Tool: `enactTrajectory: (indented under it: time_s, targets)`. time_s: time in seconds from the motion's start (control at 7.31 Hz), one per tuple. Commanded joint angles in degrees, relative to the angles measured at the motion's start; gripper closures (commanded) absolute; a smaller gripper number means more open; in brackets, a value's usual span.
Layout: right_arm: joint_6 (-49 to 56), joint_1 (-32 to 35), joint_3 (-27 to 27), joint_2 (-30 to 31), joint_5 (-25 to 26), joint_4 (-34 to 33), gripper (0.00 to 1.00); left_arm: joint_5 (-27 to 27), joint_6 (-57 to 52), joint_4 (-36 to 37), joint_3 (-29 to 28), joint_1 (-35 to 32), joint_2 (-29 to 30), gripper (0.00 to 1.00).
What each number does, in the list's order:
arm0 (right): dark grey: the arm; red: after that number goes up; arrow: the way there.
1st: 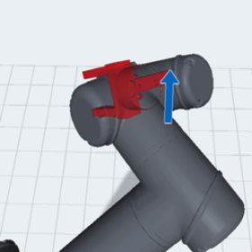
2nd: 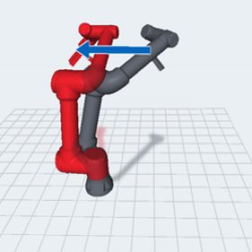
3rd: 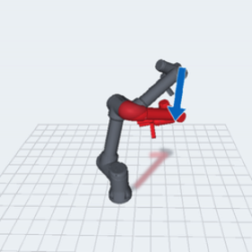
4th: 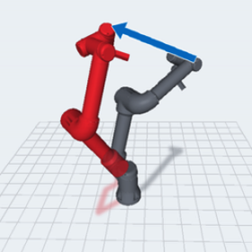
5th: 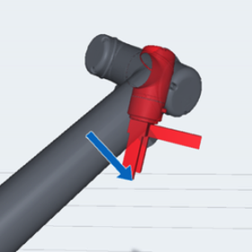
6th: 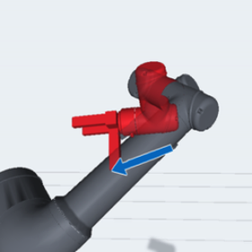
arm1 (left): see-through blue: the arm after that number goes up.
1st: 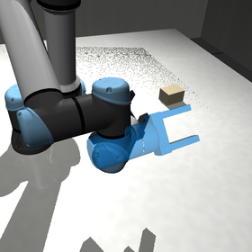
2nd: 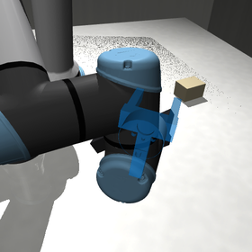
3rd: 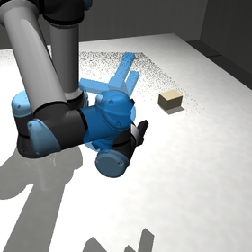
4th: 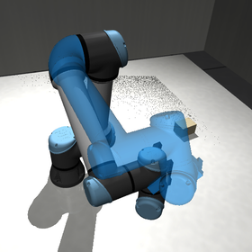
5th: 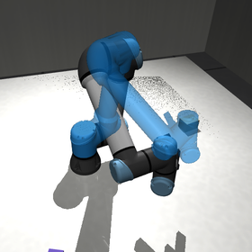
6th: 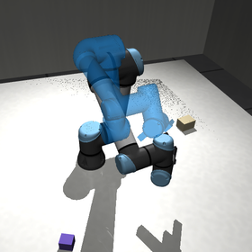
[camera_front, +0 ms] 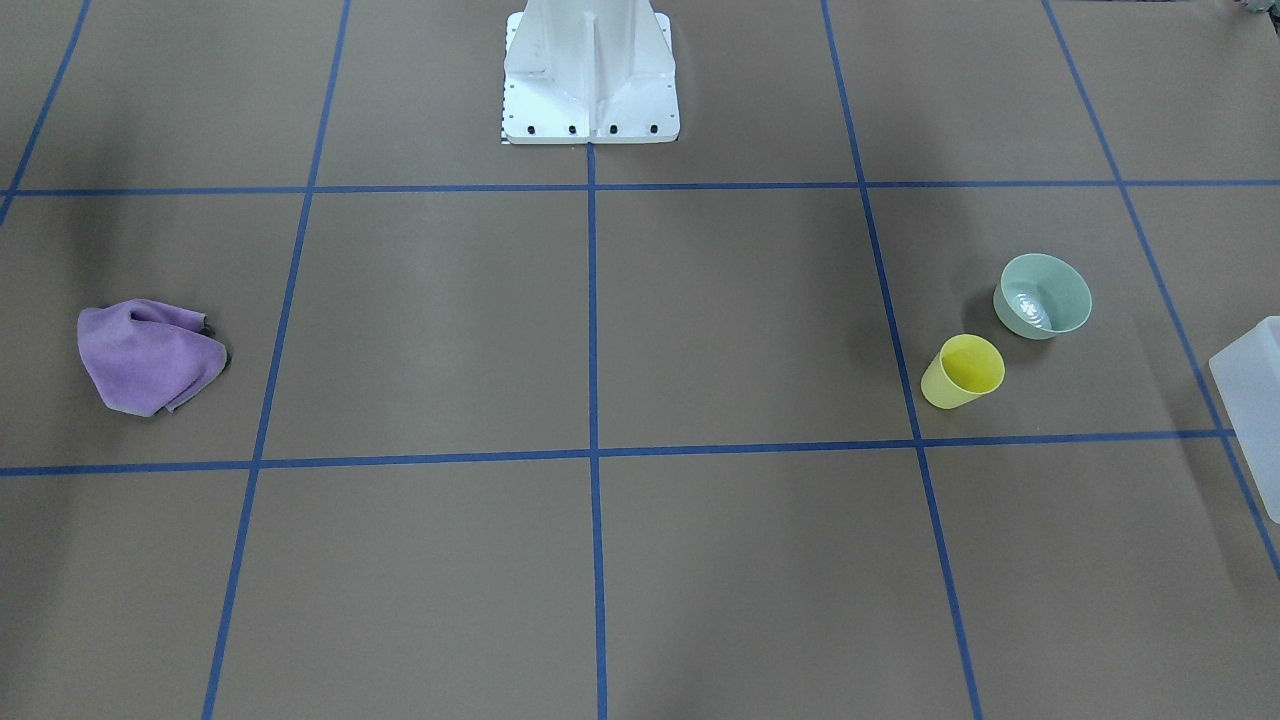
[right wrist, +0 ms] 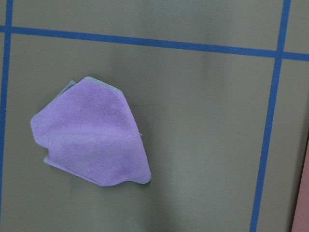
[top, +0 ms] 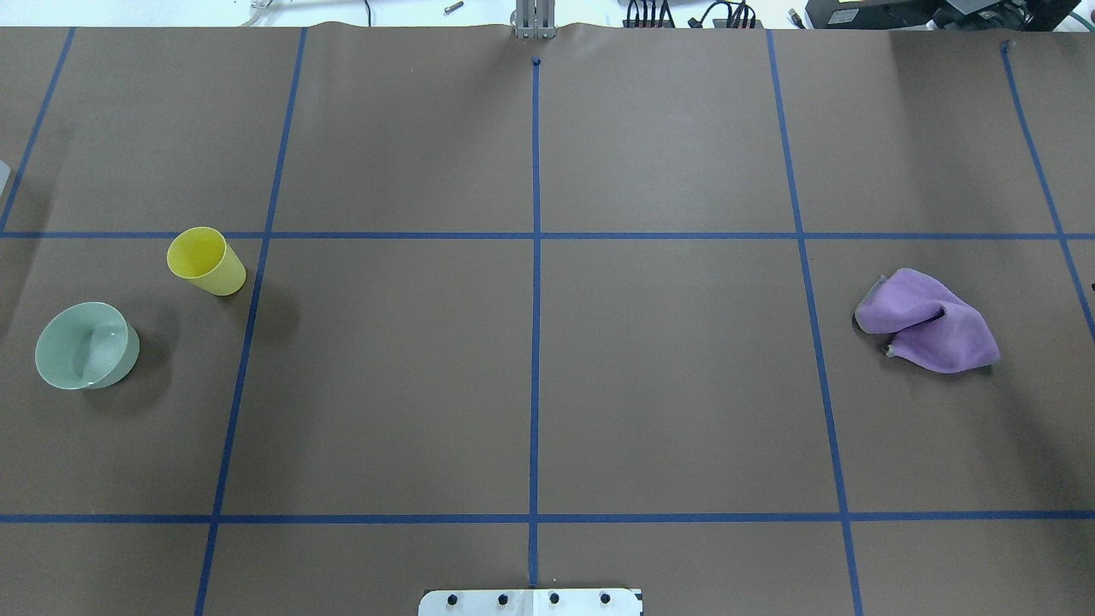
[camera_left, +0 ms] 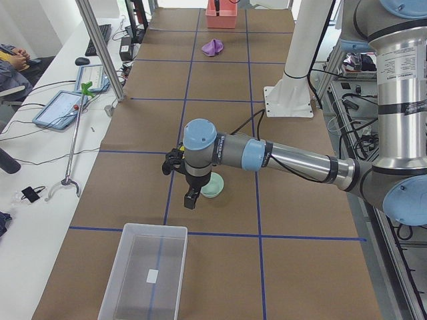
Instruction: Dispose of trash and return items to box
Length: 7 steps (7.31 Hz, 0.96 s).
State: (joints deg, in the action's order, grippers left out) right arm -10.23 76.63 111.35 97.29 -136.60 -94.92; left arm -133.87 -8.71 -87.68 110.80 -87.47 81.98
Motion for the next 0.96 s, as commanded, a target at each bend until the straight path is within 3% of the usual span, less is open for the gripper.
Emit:
enactTrajectory:
  time_s: [0.0, 0.41, 0.82]
  targets:
    - [0.03, 0.19, 0.18, -0.26, -0.34, 0.00, 0.00, -0.07, 6.46, -1.69, 0.56, 0.45, 1.33, 0.02]
    - [-0.14, 0.19, 0.79, -0.61, -2.16, 0.00, 0.00, -0.07, 6.42, -7.14, 0.30, 0.46, 0.99, 0.03]
    - [0.03, 0.10, 0.71, -1.14, -2.80, 0.18, 0.00, -0.86, 7.03, -7.86, -3.74, 0.46, 1.34, 0.02]
